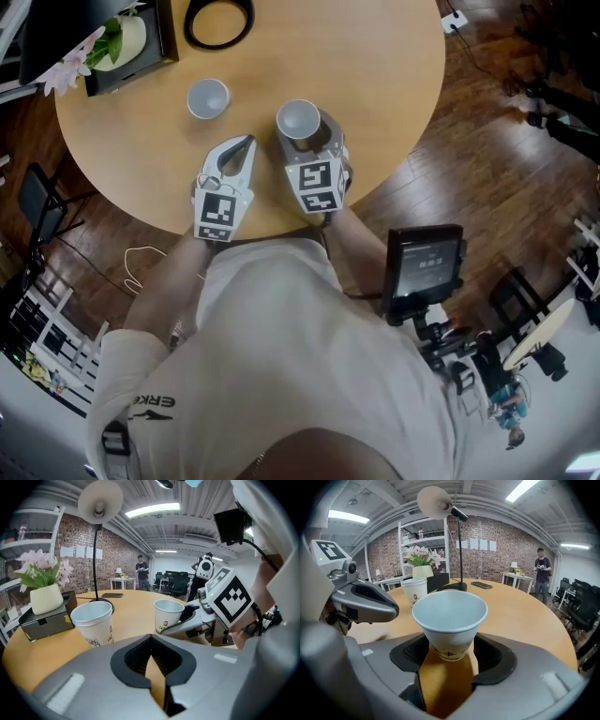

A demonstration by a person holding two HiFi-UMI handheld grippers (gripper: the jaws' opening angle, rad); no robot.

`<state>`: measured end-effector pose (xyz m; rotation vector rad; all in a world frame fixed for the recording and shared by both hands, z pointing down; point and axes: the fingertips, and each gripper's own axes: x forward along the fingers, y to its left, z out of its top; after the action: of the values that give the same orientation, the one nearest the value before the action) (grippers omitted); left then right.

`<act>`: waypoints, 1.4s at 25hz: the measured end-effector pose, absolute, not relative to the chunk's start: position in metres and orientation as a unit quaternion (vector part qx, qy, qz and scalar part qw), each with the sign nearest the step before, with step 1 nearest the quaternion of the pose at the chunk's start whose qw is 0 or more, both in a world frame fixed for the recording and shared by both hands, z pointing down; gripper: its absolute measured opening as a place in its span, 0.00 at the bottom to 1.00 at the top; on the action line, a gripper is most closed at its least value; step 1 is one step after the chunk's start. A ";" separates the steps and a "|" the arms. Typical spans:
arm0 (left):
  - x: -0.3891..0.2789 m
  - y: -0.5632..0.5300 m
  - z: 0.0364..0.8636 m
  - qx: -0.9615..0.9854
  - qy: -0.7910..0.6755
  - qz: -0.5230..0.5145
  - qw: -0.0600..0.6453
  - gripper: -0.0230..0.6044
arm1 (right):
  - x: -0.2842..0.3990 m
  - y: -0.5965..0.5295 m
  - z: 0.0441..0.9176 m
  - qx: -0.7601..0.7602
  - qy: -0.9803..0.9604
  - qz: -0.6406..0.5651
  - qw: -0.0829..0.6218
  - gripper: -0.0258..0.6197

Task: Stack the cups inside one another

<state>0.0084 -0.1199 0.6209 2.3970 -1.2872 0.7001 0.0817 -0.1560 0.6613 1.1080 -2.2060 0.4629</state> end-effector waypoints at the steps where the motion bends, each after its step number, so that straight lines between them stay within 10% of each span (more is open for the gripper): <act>1: 0.008 -0.120 0.621 0.841 -0.453 0.246 0.165 0.04 | 0.082 -0.157 0.661 0.420 -0.835 0.173 0.311 0.52; 35: -0.058 -0.125 0.470 0.826 -0.545 0.135 0.039 0.04 | 0.026 -0.149 0.465 0.429 -0.882 0.022 0.194 0.52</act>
<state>-0.0577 -0.1251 0.4701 2.5335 -1.6721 0.4151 0.0264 -0.1489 0.4652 1.2029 -2.4731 0.0628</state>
